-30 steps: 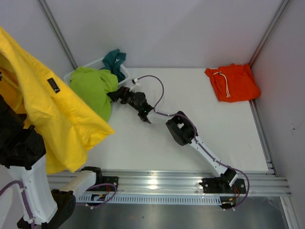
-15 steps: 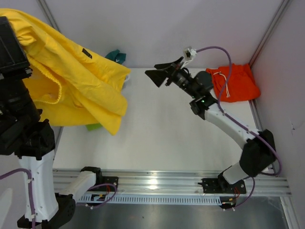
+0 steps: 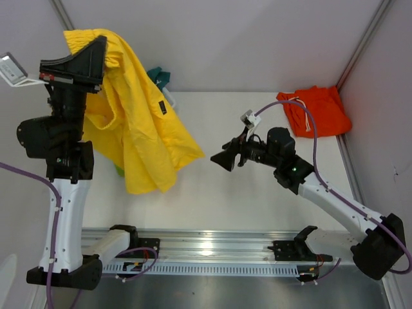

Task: Fold and stack the shorts
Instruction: Move the shorts to the center of the board

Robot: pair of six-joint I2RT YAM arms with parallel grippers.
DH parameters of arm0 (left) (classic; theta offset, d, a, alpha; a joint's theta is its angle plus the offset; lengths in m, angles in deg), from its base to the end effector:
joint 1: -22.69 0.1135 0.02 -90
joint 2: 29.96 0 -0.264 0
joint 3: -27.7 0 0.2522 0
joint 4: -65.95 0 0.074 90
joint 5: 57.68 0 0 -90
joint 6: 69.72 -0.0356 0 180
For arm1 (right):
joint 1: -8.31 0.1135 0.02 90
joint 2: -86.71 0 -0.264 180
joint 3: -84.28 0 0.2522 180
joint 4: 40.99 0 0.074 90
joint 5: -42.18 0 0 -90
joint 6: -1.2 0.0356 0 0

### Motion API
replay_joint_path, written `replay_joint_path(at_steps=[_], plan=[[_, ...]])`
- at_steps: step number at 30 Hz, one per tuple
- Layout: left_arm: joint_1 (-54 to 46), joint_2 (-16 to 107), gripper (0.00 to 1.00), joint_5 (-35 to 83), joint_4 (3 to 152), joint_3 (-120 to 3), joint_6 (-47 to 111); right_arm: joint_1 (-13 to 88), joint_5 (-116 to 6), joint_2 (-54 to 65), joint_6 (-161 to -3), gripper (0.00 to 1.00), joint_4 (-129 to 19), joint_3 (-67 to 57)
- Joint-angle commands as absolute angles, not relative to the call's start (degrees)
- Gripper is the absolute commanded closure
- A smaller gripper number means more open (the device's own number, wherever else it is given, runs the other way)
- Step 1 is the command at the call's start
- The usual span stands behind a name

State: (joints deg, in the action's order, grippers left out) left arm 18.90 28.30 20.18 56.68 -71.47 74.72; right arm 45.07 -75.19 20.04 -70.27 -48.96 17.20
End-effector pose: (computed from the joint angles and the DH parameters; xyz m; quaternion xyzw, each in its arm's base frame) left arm 0.1406 -0.0168 0.5867 -0.0550 0.3486 -0.4864 0.7993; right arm 0.2084 0.1761 0.3438 -0.2697 0.6969 0.4547 0.4846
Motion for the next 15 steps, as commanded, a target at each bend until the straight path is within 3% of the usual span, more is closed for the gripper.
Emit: replay_joint_path(at_steps=[1,7,15], plan=[[19.08,26.47,1.00,10.98,54.84,-69.30,80.13,46.81,-73.48,24.83,-75.44,0.16,-51.94,20.67],[19.00,20.94,1.00,9.38,53.08,-56.85,84.00,49.53,-78.40,25.89,-65.87,0.21,-40.70,28.40],[19.00,16.80,1.00,6.92,57.64,-50.15,83.21,57.97,-63.83,22.65,-72.44,0.26,-41.12,29.91]])
